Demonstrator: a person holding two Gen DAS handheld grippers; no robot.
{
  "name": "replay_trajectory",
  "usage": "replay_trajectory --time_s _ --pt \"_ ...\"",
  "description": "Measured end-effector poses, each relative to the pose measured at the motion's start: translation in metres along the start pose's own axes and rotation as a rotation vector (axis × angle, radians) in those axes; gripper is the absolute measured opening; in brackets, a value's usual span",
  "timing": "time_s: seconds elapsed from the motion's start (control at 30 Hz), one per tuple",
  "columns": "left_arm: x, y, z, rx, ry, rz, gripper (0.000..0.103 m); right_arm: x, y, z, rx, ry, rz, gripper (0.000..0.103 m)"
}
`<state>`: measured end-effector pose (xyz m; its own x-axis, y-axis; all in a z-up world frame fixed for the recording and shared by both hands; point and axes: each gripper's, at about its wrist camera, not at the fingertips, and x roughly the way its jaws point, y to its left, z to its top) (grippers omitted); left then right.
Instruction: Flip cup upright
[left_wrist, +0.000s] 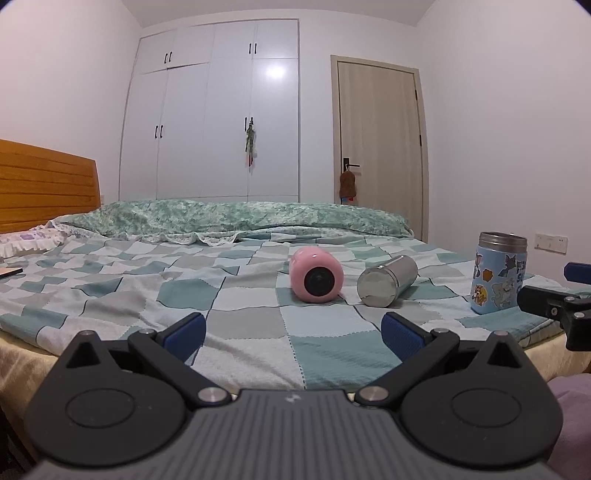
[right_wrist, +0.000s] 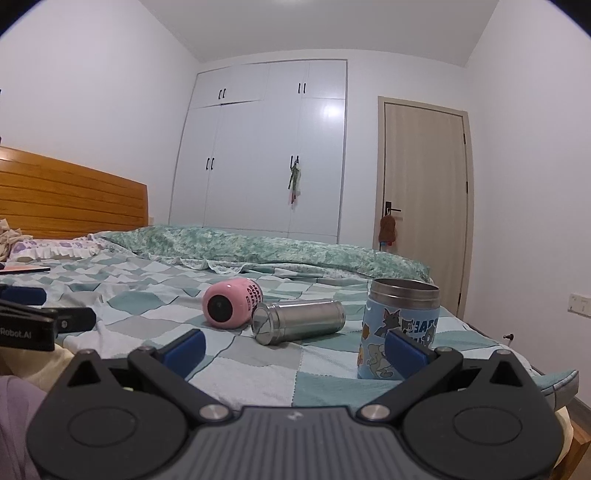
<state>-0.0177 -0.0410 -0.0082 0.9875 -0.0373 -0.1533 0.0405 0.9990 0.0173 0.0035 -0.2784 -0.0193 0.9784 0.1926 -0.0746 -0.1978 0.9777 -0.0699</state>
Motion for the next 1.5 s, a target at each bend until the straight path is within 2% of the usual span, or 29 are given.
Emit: replay_trajectory --time_s 1.5 --pt "-0.0029 -0.0020 0.0000 -0.002 -0.004 -0.006 0.103 0.0007 -0.0026 -0.0013 0.008 -0.003 -0.001 0.103"
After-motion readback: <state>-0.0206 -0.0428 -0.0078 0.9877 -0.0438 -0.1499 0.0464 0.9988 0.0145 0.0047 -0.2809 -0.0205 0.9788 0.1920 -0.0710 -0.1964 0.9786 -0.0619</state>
